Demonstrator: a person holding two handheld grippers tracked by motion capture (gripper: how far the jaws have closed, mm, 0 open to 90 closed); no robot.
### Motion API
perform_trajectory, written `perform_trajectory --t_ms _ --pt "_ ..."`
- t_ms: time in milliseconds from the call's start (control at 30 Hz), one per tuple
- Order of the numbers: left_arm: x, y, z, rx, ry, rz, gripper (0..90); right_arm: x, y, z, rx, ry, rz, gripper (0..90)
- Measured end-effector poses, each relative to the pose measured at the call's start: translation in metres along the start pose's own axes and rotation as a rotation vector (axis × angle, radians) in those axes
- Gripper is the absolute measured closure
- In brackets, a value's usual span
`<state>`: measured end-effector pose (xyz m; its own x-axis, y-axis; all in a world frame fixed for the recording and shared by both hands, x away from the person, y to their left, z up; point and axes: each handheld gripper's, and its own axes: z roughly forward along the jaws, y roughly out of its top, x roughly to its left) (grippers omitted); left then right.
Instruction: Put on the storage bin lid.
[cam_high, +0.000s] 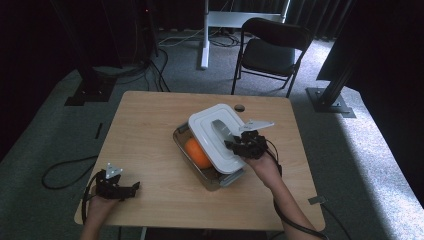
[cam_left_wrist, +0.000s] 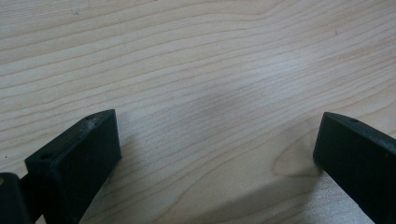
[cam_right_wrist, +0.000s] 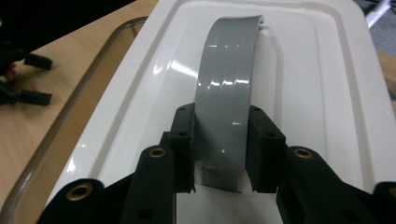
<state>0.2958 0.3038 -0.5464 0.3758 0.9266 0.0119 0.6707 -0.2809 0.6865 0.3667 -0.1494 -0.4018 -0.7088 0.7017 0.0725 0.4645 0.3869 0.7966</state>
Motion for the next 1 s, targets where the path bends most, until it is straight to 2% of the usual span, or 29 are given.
perform_trajectory --t_ms 300,533,800,867,1000 --pt "0.000 0.000 0.000 0.000 0.000 0.000 1.1 0.013 -0.001 0.017 0.030 0.046 -0.021 67.2" --pt "0.000 0.000 0.000 0.000 0.000 0.000 1.1 0.021 0.004 0.023 0.027 0.076 -0.023 67.3" --pt "0.000 0.000 0.000 0.000 0.000 0.000 1.1 0.025 0.005 0.027 0.023 0.087 -0.023 67.3" --pt "0.000 0.000 0.000 0.000 -0.001 0.000 1.1 0.027 0.004 0.027 0.024 0.105 -0.021 67.3" --pt "0.000 0.000 0.000 0.000 -0.001 0.000 1.1 0.031 0.003 0.027 0.027 0.094 -0.037 67.4"
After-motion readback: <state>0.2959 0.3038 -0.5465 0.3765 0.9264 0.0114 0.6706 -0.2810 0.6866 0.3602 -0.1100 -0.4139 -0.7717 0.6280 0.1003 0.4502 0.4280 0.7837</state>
